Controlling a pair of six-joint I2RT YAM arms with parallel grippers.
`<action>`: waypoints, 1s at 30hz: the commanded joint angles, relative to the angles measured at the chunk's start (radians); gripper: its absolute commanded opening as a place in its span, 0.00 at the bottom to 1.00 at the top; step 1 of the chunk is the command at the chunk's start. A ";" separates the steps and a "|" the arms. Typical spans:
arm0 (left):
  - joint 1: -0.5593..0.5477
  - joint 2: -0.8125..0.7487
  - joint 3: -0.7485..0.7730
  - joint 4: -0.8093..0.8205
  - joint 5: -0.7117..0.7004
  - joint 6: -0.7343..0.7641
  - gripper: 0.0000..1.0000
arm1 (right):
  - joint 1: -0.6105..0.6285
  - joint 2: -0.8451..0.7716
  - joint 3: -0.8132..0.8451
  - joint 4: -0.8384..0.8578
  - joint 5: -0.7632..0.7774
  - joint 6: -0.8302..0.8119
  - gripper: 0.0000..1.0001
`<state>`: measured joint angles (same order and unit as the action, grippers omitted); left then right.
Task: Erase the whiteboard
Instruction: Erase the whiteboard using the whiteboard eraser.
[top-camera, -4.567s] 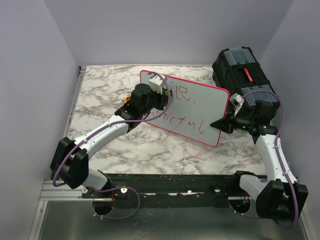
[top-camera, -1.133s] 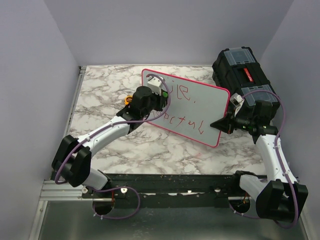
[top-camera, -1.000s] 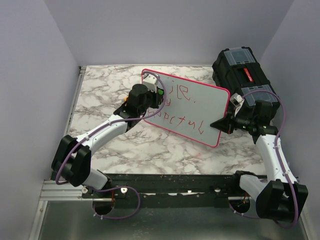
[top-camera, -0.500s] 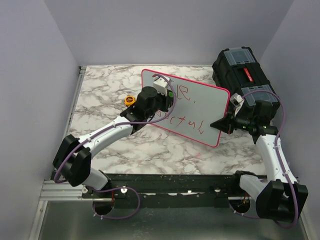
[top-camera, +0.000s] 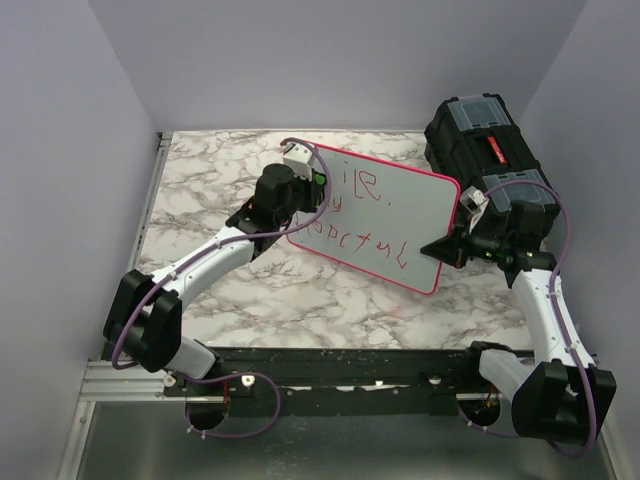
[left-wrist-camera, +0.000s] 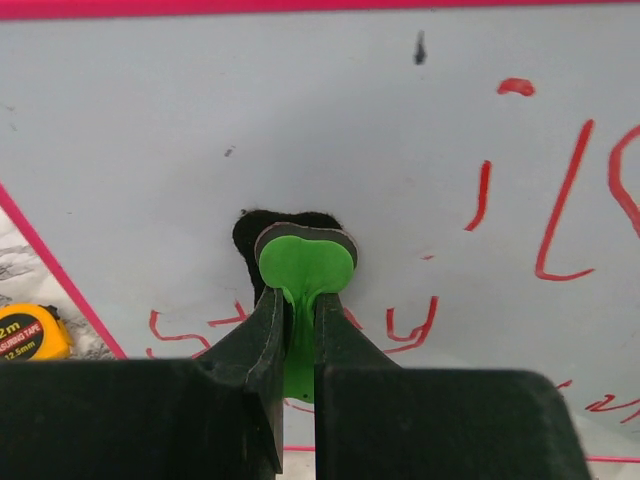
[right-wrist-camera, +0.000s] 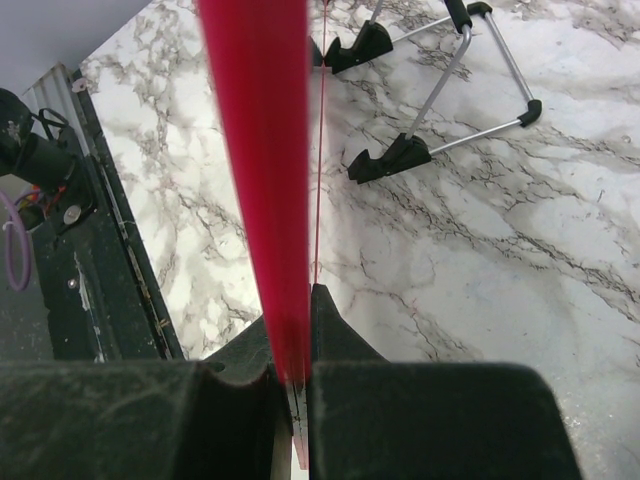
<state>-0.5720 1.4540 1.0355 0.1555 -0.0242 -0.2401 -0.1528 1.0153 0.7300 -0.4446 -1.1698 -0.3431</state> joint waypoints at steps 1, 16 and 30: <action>-0.070 0.009 0.031 -0.001 0.010 -0.003 0.00 | 0.004 -0.026 0.016 0.027 -0.034 -0.066 0.01; -0.043 0.003 0.004 -0.005 -0.013 0.009 0.00 | 0.004 -0.032 0.016 0.024 -0.035 -0.067 0.01; -0.100 0.019 0.064 -0.014 0.001 -0.008 0.00 | 0.004 -0.027 0.016 0.026 -0.036 -0.067 0.00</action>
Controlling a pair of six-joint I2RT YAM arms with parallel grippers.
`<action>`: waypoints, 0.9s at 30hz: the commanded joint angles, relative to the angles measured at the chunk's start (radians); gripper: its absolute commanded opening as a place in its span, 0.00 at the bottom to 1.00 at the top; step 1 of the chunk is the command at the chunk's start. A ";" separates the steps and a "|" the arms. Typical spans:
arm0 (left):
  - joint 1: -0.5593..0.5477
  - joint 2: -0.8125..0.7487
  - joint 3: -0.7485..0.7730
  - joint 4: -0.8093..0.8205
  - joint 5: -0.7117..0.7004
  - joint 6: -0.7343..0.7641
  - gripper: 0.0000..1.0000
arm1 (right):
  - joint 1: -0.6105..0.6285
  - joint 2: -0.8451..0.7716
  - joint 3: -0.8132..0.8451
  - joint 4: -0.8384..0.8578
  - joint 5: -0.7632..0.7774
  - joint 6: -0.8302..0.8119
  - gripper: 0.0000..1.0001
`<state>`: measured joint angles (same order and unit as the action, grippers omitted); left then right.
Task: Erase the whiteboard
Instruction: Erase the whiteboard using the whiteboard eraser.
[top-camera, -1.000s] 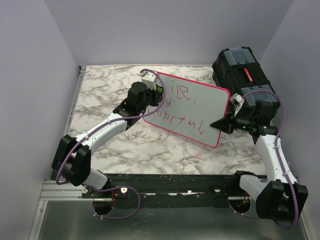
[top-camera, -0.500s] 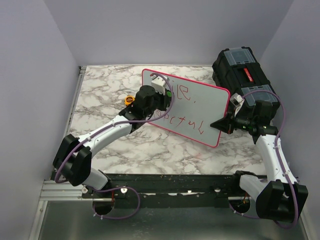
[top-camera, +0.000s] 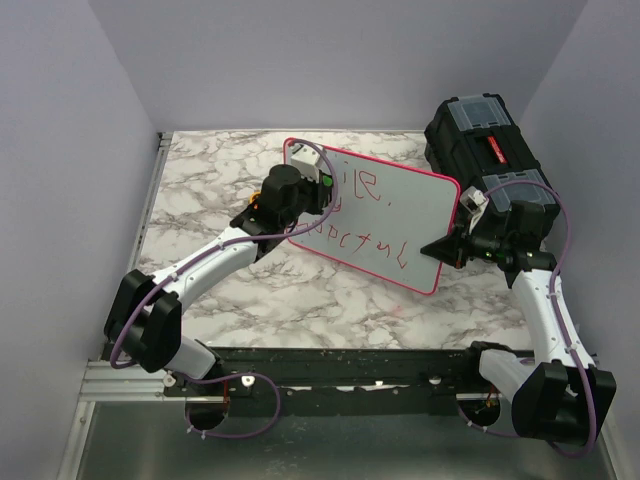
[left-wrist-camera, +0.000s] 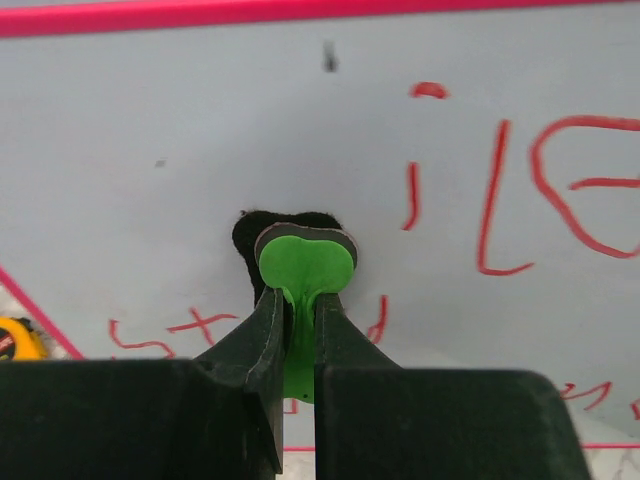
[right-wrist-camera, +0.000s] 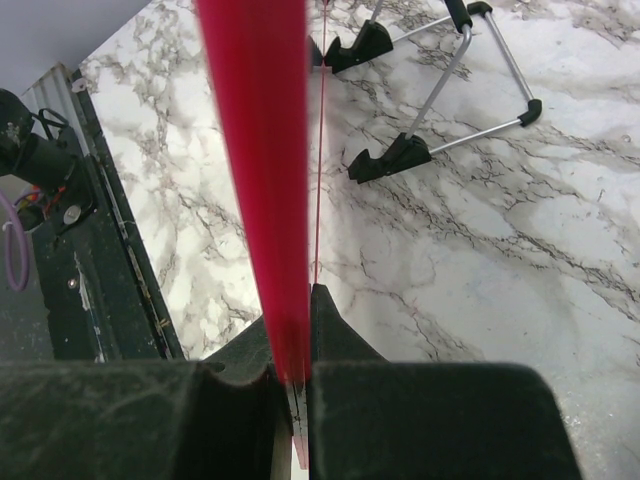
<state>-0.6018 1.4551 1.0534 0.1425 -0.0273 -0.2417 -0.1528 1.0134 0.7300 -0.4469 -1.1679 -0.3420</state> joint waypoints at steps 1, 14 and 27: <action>-0.084 0.022 0.050 0.000 0.000 -0.008 0.00 | 0.004 -0.024 0.016 0.028 -0.036 -0.068 0.01; 0.017 0.008 0.026 -0.012 0.003 0.015 0.00 | 0.005 -0.030 0.016 0.025 -0.038 -0.071 0.01; -0.057 0.001 0.049 -0.005 0.023 -0.006 0.00 | 0.005 -0.022 0.016 0.027 -0.036 -0.071 0.01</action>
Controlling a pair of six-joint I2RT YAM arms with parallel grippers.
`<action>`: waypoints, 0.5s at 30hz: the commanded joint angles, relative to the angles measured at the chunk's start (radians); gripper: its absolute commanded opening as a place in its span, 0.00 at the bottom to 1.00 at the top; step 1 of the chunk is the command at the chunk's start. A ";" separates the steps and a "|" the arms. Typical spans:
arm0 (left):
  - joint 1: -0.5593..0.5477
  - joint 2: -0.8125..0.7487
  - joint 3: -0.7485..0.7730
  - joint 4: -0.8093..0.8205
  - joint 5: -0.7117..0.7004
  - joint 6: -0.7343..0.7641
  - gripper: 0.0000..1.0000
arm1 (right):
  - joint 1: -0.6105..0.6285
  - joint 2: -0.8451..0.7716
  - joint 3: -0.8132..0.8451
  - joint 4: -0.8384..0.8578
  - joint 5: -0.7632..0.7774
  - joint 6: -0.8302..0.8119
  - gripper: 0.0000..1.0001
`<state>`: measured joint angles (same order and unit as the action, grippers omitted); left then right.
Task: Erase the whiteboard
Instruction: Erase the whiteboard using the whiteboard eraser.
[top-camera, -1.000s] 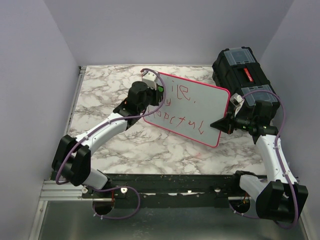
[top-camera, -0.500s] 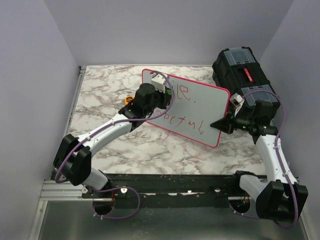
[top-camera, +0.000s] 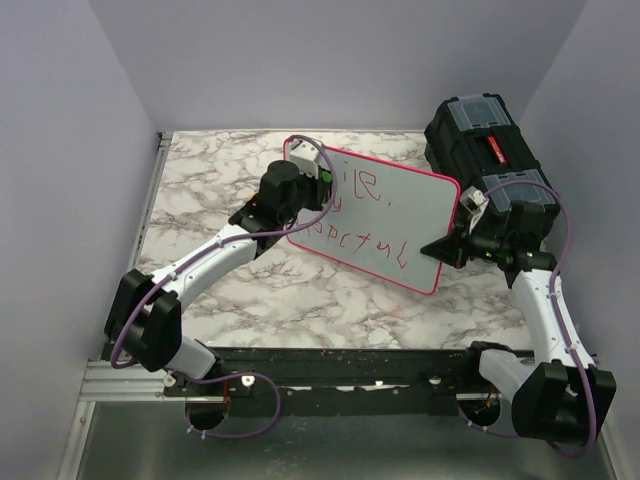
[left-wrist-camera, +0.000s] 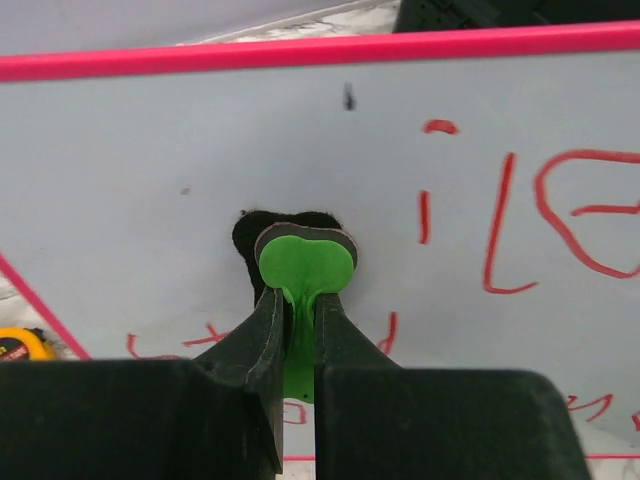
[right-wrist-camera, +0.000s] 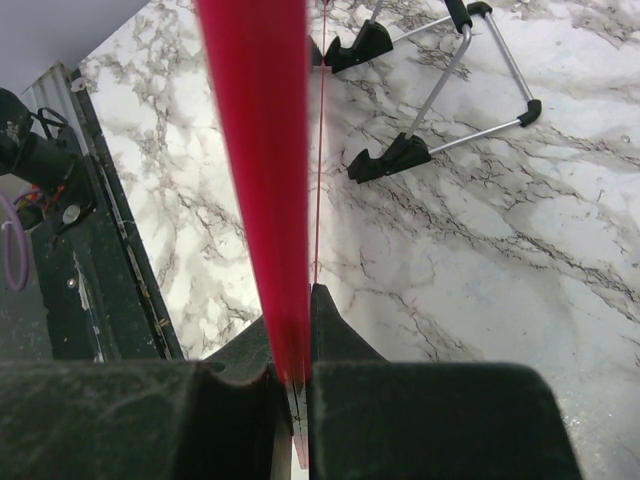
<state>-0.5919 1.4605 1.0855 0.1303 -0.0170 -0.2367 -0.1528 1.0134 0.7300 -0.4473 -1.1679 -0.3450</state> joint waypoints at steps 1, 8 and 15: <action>-0.080 -0.001 0.019 0.013 0.010 -0.013 0.00 | 0.004 -0.021 0.016 0.027 -0.035 -0.068 0.01; -0.115 0.016 0.036 0.005 -0.022 0.003 0.00 | 0.005 -0.024 0.016 0.025 -0.035 -0.068 0.00; -0.003 -0.001 0.022 -0.004 -0.001 0.010 0.00 | 0.004 -0.030 0.015 0.024 -0.036 -0.068 0.01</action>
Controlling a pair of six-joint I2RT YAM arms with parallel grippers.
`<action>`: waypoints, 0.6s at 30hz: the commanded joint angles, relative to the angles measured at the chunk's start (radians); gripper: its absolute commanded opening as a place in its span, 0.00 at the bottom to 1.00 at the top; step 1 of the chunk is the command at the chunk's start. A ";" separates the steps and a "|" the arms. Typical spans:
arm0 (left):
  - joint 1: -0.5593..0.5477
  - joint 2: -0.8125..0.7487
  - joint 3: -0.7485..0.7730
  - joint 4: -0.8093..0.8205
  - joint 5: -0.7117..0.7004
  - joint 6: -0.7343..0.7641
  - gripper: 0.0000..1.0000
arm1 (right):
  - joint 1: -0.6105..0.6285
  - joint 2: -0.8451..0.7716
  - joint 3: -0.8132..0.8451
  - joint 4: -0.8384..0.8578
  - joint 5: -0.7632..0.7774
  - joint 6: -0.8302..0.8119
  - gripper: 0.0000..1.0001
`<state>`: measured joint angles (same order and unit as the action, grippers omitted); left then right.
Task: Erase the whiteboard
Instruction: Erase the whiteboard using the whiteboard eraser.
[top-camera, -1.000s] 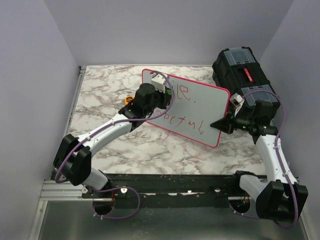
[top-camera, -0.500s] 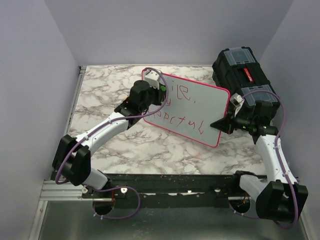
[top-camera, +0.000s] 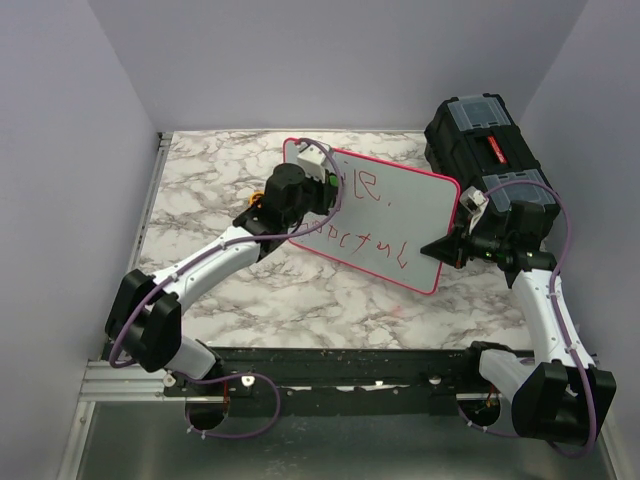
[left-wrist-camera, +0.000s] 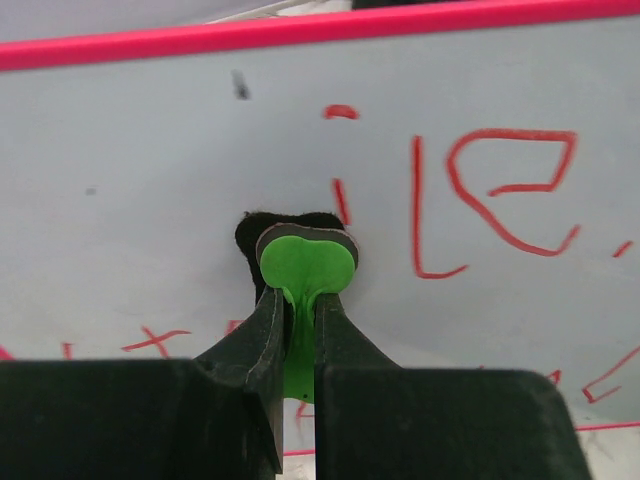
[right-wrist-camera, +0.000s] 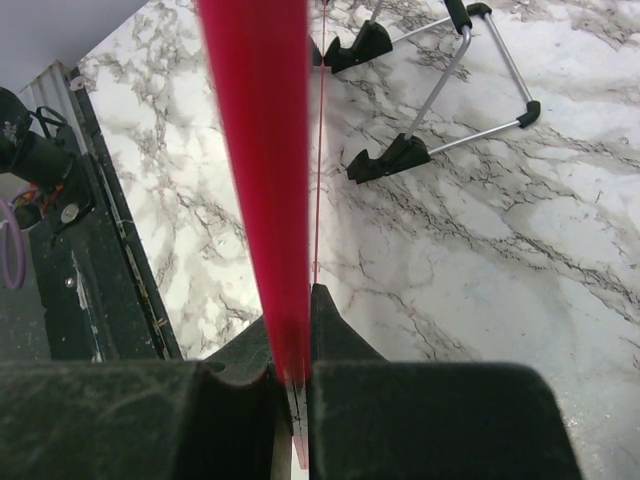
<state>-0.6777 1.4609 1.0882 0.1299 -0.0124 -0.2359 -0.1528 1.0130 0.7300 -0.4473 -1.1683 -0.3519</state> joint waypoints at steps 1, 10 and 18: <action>0.100 -0.005 0.019 -0.007 -0.001 0.009 0.00 | 0.005 -0.030 0.016 0.024 -0.037 -0.062 0.01; 0.042 0.007 0.034 0.008 0.029 -0.003 0.00 | 0.004 -0.024 0.016 0.025 -0.034 -0.062 0.01; -0.030 0.027 0.069 0.015 0.008 -0.005 0.00 | 0.005 -0.022 0.014 0.025 -0.034 -0.062 0.00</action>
<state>-0.6872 1.4700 1.1160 0.1276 -0.0063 -0.2371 -0.1528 1.0130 0.7300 -0.4496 -1.1679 -0.3492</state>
